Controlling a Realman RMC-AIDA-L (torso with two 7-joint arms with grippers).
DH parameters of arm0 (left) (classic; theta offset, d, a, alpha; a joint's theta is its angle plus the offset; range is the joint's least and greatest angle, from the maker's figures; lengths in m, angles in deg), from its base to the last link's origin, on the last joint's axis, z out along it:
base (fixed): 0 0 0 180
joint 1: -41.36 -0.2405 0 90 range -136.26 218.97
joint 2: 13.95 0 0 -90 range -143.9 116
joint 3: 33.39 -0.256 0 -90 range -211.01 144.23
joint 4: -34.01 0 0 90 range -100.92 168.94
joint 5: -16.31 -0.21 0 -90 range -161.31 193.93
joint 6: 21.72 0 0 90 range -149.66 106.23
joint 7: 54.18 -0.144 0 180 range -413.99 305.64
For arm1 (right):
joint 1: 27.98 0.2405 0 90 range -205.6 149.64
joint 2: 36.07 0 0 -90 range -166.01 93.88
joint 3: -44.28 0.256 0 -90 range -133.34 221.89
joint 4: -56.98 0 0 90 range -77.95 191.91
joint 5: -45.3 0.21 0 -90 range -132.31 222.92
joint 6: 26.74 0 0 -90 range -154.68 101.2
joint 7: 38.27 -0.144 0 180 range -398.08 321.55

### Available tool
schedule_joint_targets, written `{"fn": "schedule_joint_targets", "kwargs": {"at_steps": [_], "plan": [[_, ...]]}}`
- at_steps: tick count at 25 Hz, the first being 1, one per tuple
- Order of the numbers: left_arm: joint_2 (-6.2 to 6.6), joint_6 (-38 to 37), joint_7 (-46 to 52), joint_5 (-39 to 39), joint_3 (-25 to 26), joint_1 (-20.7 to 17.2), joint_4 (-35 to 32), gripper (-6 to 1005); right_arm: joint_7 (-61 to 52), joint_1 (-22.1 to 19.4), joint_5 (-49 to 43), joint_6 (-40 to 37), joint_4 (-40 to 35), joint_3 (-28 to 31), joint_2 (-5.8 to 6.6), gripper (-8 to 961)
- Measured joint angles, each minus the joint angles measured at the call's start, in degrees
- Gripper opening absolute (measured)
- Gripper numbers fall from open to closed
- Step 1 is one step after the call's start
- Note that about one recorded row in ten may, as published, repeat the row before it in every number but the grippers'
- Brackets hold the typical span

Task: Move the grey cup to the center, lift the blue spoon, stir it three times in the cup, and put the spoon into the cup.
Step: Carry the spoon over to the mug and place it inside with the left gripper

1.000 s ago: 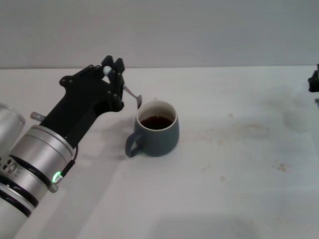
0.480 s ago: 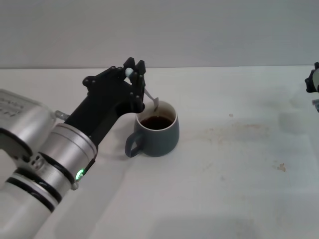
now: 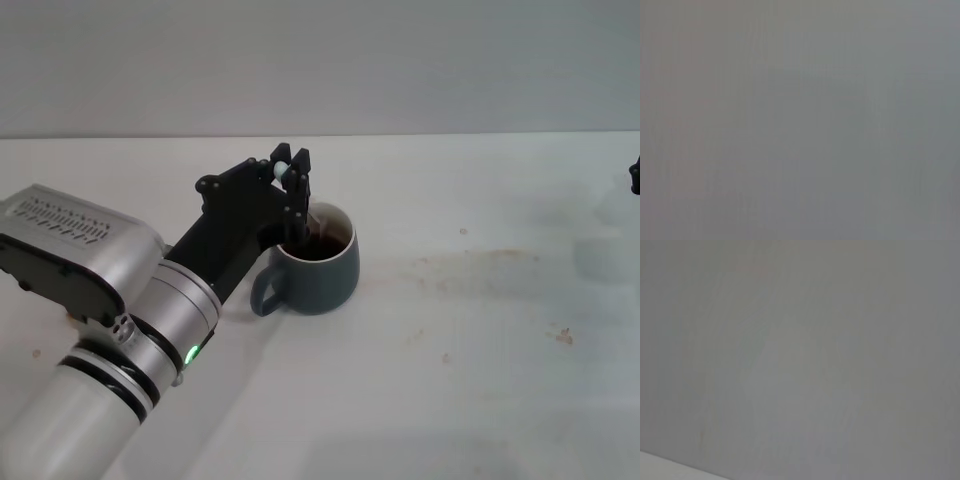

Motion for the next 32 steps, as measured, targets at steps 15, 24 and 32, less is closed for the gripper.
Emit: {"fn": "schedule_joint_targets", "kwargs": {"at_steps": [15,24,32], "plan": [[-1.64,-6.8,2.5,0.0,-1.0,1.6,-9.5,171,1.5,-3.0,0.1,2.1,4.7,-2.1,-0.13,39],[-1.9,-8.3,2.8,0.0,-2.8,1.8,-10.7,175,1.6,-3.6,0.0,2.4,5.0,-2.5,-0.03,38],[-2.32,-11.9,5.1,0.0,-3.7,4.9,-14.8,178,1.7,-4.9,-0.4,2.4,6.0,-3.0,0.08,38]]}}
